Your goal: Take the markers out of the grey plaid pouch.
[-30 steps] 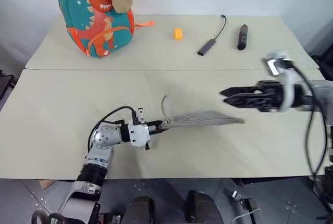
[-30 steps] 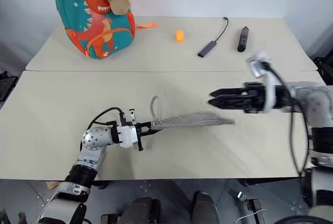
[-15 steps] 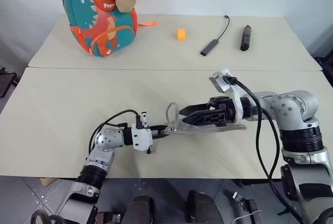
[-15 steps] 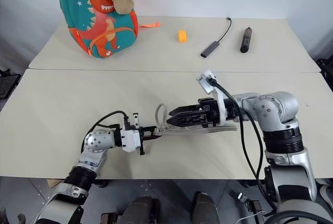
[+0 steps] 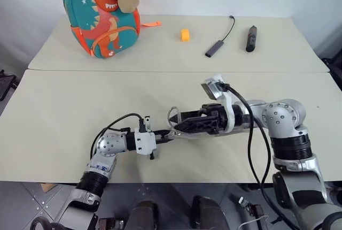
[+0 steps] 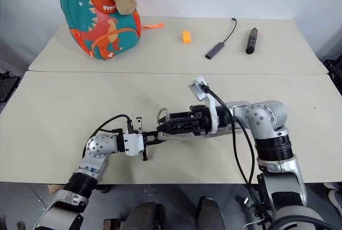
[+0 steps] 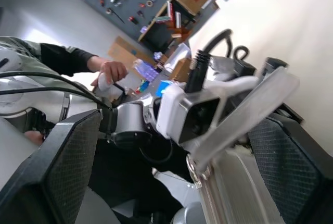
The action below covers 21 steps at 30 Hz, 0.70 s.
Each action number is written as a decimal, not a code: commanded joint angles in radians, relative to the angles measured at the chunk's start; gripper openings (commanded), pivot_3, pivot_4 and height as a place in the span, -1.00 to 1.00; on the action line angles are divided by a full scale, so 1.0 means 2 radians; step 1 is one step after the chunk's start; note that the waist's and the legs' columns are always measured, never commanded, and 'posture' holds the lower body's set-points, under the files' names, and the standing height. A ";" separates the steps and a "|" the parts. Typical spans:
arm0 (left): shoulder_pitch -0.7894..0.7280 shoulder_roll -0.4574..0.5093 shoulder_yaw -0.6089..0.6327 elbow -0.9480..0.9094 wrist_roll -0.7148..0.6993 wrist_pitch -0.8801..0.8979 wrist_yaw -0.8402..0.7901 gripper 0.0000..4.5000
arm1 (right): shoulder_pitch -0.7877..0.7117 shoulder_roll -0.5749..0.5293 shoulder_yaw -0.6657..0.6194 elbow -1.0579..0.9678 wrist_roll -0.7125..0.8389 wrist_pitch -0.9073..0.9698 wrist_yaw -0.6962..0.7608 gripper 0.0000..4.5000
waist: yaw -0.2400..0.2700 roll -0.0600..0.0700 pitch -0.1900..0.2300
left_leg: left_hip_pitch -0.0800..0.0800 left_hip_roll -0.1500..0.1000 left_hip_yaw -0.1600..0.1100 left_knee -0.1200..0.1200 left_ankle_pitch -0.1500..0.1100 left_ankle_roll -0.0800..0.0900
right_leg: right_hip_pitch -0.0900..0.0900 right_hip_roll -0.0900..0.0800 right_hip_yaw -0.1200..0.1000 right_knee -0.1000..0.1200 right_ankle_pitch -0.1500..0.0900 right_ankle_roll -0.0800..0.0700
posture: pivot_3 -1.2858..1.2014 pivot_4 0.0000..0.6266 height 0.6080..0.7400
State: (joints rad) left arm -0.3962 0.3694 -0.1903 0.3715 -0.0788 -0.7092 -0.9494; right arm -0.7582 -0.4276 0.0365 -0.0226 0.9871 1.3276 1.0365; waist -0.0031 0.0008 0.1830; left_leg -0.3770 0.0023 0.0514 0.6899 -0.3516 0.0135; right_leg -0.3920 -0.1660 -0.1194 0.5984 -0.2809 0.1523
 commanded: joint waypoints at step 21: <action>0.031 0.012 0.007 -0.080 -0.117 0.140 -0.030 -1.00 | -0.010 0.036 -0.069 0.009 0.080 -0.016 0.009 -0.99 | 0.000 0.000 0.000 | 0.000 0.000 0.000 0.000 0.000 0.000 | 0.000 0.000 0.000 0.000 0.000 0.000 | 0.03 -0.52 1.00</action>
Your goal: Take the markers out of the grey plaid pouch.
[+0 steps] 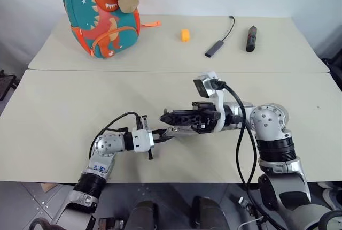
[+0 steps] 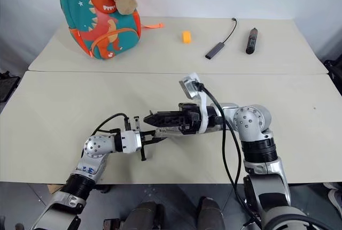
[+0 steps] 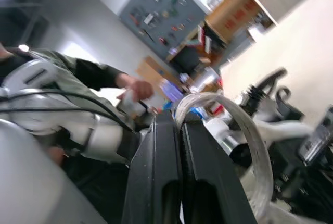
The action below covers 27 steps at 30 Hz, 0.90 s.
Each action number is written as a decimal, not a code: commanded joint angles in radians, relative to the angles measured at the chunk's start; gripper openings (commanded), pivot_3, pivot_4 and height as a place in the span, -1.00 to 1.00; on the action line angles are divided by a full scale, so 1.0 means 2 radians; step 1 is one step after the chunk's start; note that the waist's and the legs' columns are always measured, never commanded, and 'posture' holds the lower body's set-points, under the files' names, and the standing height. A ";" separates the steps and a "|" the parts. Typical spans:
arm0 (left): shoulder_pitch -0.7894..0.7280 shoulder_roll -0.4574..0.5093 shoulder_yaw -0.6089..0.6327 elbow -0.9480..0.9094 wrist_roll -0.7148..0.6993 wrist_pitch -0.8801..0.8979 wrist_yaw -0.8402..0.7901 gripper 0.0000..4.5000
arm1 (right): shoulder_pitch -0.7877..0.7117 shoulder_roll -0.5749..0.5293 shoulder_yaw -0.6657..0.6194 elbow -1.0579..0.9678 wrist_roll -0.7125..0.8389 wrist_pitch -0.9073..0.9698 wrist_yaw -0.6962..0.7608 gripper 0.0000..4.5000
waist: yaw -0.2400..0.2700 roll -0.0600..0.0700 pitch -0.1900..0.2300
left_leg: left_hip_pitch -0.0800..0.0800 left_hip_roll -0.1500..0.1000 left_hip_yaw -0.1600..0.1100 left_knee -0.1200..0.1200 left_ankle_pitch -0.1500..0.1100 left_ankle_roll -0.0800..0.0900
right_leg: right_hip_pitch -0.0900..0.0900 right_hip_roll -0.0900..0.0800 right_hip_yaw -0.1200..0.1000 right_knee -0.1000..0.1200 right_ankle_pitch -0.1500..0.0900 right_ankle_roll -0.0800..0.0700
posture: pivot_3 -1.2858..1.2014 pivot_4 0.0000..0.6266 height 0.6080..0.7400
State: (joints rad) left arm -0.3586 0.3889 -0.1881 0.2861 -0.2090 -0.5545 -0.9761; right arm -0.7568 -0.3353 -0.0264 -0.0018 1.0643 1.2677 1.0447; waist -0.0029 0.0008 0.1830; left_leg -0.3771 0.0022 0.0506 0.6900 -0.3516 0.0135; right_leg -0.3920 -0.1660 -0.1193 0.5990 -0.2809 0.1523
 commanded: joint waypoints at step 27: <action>0.073 0.022 0.039 -0.154 -0.164 0.375 -0.021 -1.00 | 0.019 -0.026 -0.049 -0.083 0.013 -0.133 -0.052 -0.99 | 0.000 0.000 0.000 | 0.000 0.000 0.001 0.000 0.000 0.000 | -0.001 0.000 0.001 0.000 0.000 0.000 | 0.03 -0.52 1.00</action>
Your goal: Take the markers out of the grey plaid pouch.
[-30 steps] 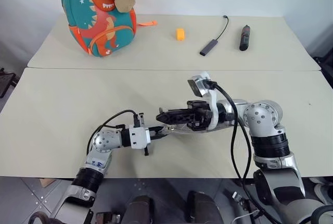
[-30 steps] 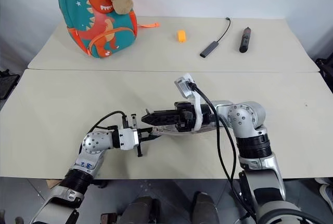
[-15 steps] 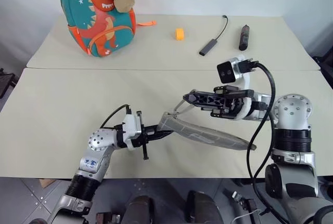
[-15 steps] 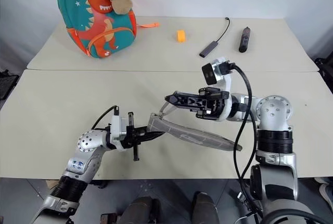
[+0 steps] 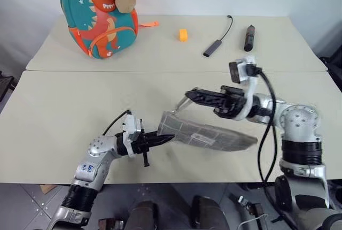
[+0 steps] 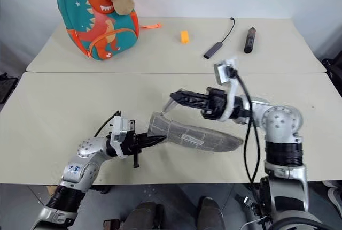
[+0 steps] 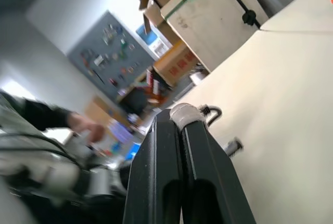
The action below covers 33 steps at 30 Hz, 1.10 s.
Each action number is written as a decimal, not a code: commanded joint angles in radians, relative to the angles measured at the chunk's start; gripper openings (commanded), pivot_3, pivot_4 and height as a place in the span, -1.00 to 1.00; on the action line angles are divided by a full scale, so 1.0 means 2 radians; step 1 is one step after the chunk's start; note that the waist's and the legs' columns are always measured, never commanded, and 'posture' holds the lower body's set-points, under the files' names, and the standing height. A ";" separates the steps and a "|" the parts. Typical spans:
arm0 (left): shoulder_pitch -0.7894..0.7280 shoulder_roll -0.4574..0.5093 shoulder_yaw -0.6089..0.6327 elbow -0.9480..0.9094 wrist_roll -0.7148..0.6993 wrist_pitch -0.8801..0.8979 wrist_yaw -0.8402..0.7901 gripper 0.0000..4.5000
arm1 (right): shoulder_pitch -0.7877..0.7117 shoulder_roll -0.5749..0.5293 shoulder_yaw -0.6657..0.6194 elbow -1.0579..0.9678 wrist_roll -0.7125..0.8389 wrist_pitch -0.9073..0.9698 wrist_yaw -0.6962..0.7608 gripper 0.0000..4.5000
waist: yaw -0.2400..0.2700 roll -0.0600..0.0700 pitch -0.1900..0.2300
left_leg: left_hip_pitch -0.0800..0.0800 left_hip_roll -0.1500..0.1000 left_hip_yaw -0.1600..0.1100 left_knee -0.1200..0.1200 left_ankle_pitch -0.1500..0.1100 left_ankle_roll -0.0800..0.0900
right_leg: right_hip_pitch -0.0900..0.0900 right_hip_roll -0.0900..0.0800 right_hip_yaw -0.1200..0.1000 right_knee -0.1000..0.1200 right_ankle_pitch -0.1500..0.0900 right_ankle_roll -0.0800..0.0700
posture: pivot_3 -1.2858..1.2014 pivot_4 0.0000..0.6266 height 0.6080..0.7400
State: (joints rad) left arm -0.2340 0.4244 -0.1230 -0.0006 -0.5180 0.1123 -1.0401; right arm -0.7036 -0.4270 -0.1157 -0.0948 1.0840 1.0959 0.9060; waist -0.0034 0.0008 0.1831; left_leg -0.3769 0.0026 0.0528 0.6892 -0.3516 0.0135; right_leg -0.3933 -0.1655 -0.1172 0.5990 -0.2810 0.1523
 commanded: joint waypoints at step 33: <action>0.021 -0.027 0.114 -0.026 -0.049 0.083 0.078 -1.00 | 0.082 -0.114 -0.090 0.057 -0.092 -0.172 0.083 -0.99 | 0.003 0.000 0.000 | 0.000 0.000 0.000 0.000 0.000 0.000 | 0.001 0.000 0.000 -0.001 0.000 0.000 | 0.03 -0.52 1.00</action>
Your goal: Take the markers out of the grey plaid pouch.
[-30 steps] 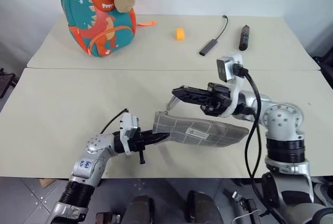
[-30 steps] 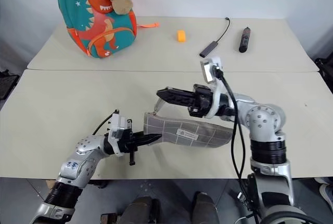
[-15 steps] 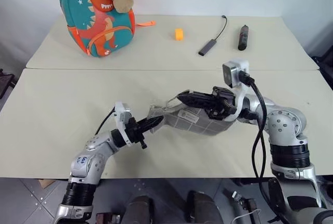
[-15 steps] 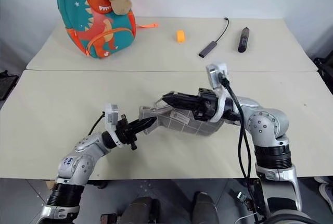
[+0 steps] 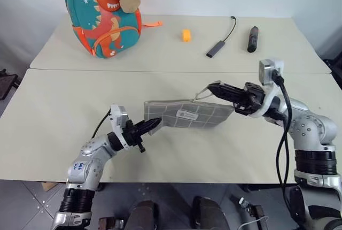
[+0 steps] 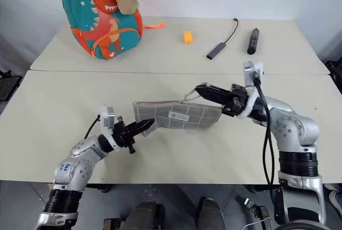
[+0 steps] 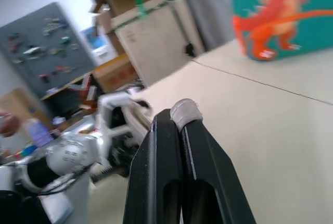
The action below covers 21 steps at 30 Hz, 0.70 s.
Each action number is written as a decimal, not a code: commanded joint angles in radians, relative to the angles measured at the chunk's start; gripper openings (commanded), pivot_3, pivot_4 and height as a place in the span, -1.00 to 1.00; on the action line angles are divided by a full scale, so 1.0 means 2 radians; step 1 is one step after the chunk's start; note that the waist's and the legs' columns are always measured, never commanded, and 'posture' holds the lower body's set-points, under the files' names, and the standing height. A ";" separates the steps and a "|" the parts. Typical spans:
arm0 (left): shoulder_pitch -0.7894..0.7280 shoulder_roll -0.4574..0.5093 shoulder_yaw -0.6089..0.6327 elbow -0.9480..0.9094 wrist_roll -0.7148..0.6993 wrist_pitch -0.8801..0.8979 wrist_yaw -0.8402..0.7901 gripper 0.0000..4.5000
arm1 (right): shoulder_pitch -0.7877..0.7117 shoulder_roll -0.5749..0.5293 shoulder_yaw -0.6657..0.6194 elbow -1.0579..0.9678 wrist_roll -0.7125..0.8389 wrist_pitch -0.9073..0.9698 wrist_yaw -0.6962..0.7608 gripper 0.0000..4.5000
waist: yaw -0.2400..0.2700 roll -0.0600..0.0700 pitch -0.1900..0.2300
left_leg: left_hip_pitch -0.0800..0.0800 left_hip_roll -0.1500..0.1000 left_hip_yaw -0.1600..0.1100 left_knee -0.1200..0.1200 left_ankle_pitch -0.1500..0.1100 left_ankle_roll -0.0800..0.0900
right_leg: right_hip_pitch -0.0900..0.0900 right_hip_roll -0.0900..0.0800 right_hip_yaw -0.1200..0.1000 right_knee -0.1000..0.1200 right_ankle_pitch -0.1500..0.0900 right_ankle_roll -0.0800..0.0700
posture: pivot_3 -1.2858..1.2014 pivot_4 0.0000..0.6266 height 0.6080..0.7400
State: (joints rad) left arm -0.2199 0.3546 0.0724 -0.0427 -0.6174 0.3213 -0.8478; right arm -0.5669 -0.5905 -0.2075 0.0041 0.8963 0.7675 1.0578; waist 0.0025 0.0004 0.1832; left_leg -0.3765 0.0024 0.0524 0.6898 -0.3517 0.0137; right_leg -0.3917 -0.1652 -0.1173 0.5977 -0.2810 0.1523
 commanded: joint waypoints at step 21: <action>0.000 0.009 0.008 0.017 -0.012 -0.009 -0.077 -1.00 | 0.110 -0.133 -0.056 -0.010 0.000 0.055 0.060 -0.14 | 0.011 0.000 0.000 | 0.000 0.000 0.001 0.000 0.000 0.000 | 0.000 0.000 0.000 -0.001 0.000 0.000 | 0.03 -0.52 1.00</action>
State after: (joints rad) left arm -0.2095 0.3721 0.0799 0.0148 -0.6208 0.3117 -0.9805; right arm -0.3678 -0.8283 -0.3138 0.0230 0.9010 0.8916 1.1400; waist 0.0240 0.0004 0.1834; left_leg -0.3760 0.0028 0.0537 0.6894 -0.3520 0.0143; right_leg -0.3907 -0.1651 -0.1169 0.5954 -0.2804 0.1534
